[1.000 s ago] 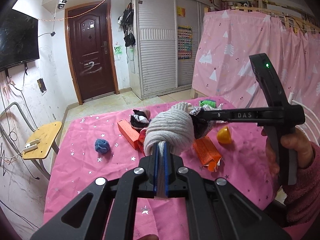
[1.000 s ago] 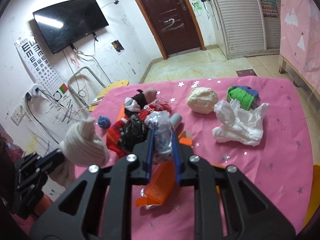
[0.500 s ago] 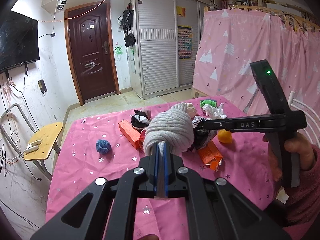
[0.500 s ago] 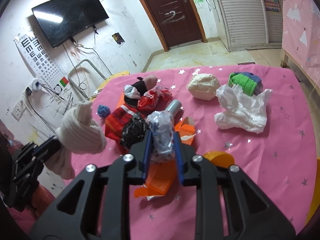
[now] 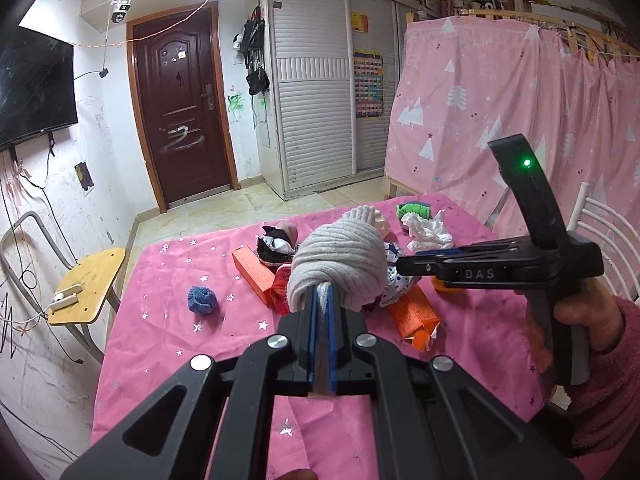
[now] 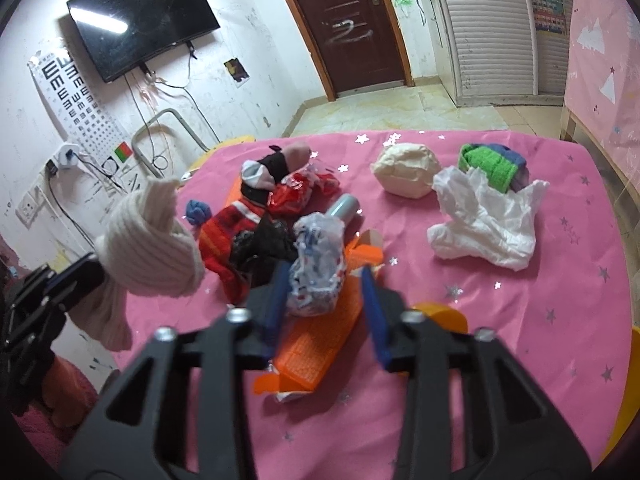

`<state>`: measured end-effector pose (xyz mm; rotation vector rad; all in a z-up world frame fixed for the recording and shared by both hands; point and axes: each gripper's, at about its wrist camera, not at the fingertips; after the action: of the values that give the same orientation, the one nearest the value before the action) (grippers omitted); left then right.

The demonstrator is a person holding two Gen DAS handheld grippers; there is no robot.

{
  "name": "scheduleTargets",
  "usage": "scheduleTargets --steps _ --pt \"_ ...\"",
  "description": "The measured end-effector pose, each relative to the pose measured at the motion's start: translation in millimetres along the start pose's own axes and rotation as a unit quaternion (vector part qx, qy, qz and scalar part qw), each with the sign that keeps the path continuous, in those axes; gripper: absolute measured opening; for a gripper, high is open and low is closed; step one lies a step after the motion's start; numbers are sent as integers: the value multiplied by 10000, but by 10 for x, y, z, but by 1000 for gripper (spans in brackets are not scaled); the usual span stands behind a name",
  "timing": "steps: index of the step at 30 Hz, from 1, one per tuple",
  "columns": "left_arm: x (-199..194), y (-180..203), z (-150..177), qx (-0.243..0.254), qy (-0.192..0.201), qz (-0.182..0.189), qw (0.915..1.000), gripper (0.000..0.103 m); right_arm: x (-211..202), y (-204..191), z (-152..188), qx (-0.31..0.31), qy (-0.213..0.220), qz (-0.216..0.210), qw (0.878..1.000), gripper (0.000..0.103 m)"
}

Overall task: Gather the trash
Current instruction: 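Carry both items to the yellow bucket and open both tools to drop them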

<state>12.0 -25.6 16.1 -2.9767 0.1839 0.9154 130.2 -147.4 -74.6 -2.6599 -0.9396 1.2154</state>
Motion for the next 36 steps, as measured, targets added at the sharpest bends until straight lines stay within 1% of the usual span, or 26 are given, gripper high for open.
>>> scheduleTargets --steps 3,5,7,10,14,18,20,22,25,27,29,30,32,35,36 --pt "1 32 -37 14 25 -21 10000 0 -31 -36 -5 -103 86 92 9999 12" --pt "0 67 -92 29 53 -19 10000 0 -119 -44 -11 -120 228 87 9996 12" --pt "5 139 -178 50 69 24 10000 0 -262 -20 -34 -74 428 60 9990 12" --pt "31 346 -336 154 77 173 9997 0 -534 70 -63 -7 732 203 9971 12" --pt "91 784 -484 444 51 400 9982 0 -1020 344 10 197 1176 649 9907 12" --pt "199 1336 -576 756 -113 721 9945 0 -1614 723 232 517 1658 1343 9756 12" --pt "256 1585 -592 885 -201 784 9928 0 -1871 882 349 679 1879 1545 9676 12" --pt "306 1856 -600 1027 -256 883 9904 0 -2095 1038 461 847 2076 1684 9599 12" --pt "384 2213 -584 1235 -381 1058 9859 0 -2352 1229 620 1059 2335 1778 9501 12" --pt "479 2451 -580 1350 -581 1218 9816 0 -2515 1335 733 1188 2495 1851 9431 12" --pt "578 2625 -561 1380 -813 1351 9778 0 -2616 1422 821 1262 2556 1904 9394 12" --pt "668 2756 -549 1363 -1005 1491 9742 0 -2679 1471 877 1299 2586 1943 9373 12" --pt "806 2955 -514 1386 -1205 1685 9684 0 -2710 1531 902 1350 2594 1987 9354 12" --pt "983 3192 -425 1413 -1411 1840 9624 0 -2755 1623 959 1439 2601 2060 9323 12" --pt "1059 3277 -385 1404 -1512 1929 9593 0 -2752 1657 973 1468 2580 2093 9317 12"
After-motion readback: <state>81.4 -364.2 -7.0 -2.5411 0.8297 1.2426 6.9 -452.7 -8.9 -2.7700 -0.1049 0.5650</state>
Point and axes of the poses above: each gripper's, at about its wrist camera, not at the fingertips, and x roughly the way its jaws point, y to its right, z to its underside, and after that the axes turned 5 degrees about -x, right-handed
